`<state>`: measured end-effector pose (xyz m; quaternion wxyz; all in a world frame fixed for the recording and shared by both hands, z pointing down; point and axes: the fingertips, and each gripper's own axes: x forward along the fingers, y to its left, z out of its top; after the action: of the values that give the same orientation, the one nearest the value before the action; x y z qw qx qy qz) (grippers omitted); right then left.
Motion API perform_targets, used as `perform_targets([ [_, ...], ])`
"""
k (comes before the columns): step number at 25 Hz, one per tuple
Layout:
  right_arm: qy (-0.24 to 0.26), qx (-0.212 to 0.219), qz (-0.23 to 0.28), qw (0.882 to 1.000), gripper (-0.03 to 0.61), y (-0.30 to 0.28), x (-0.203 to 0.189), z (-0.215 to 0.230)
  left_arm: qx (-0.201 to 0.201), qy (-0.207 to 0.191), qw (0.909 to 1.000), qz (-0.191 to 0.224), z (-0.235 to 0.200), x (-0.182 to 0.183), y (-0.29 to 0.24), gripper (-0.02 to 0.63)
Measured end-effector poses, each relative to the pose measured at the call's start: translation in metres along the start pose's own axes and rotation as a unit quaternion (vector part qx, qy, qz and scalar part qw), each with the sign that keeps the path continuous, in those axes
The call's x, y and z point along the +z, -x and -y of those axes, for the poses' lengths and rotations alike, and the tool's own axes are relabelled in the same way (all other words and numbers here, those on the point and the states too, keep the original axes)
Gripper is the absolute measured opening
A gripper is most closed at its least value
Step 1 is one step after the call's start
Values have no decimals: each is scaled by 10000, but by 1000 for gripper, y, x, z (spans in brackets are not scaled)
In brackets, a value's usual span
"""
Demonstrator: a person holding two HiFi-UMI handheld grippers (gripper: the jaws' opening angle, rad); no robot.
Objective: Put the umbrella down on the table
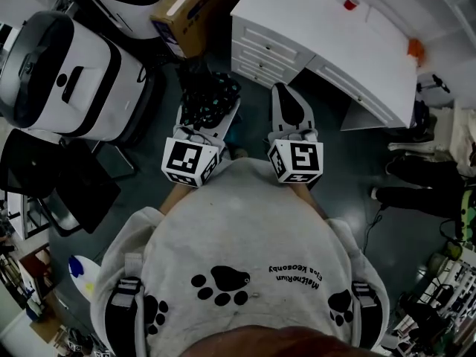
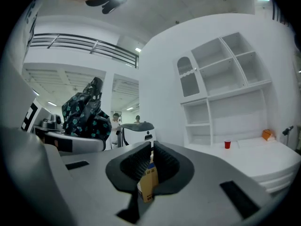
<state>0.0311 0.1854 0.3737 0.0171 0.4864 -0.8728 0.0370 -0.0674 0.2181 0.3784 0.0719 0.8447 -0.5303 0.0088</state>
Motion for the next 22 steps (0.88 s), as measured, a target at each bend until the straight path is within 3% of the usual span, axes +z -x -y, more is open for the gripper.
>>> perform_targets([
  [8, 44, -27, -35, 10000, 40, -8, 0, 8, -22, 136, 9999, -5, -10, -3, -15, 241],
  [22, 98, -700, 77, 9975, 40, -9, 7, 60, -794, 16, 9968, -82, 13, -1, -74, 241],
])
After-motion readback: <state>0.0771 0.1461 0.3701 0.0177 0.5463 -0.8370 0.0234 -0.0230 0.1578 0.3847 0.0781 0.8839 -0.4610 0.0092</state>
